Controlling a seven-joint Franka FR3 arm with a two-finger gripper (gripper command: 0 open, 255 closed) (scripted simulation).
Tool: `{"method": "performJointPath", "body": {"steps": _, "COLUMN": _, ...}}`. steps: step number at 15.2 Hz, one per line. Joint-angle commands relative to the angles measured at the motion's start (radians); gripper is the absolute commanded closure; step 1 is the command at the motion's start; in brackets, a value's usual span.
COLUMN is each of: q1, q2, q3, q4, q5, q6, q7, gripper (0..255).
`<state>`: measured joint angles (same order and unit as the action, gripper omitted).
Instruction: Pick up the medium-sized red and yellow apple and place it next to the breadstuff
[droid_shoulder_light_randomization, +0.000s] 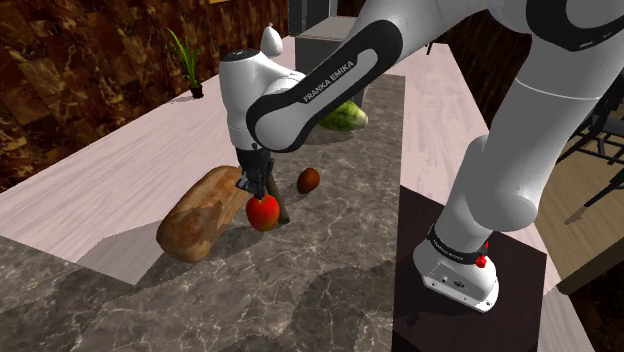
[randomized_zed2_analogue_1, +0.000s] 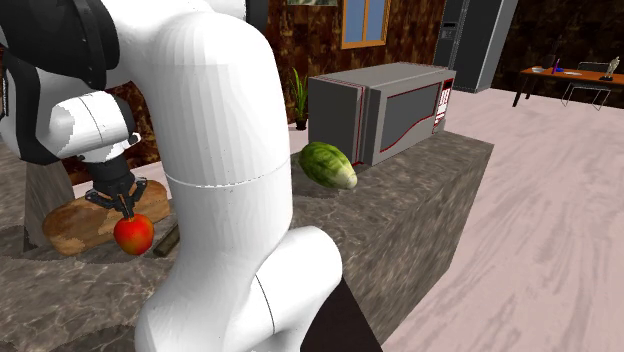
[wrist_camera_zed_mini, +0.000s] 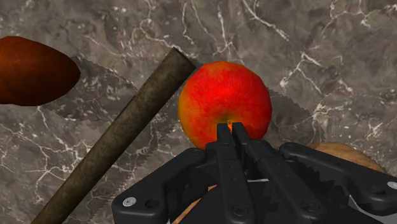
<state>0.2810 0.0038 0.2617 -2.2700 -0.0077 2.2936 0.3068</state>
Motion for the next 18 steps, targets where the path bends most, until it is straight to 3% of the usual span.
{"method": "performJointPath", "body": {"steps": 1, "q1": 0.000, "q2": 0.000, "q3": 0.000, "q4": 0.000, "q5": 0.000, "q6": 0.000, "q7": 0.000, "gripper": 255}}
{"method": "performJointPath", "body": {"steps": 2, "q1": 0.000, "q2": 0.000, "q3": 0.000, "q4": 0.000, "q5": 0.000, "q6": 0.000, "q7": 0.000, "gripper": 0}}
{"method": "performJointPath", "body": {"steps": 7, "q1": 0.000, "q2": 0.000, "q3": 0.000, "q4": 0.000, "q5": 0.000, "q6": 0.000, "q7": 0.000, "gripper": 0}}
{"method": "performJointPath", "body": {"steps": 11, "q1": -0.001, "q2": -0.070, "q3": -0.002, "q4": 0.058, "q5": 0.023, "q6": -0.126, "q7": -0.017, "gripper": 0}}
{"method": "performJointPath", "body": {"steps": 18, "q1": -0.001, "q2": -0.070, "q3": -0.002, "q4": 0.058, "q5": 0.023, "q6": -0.126, "q7": -0.017, "gripper": 0}}
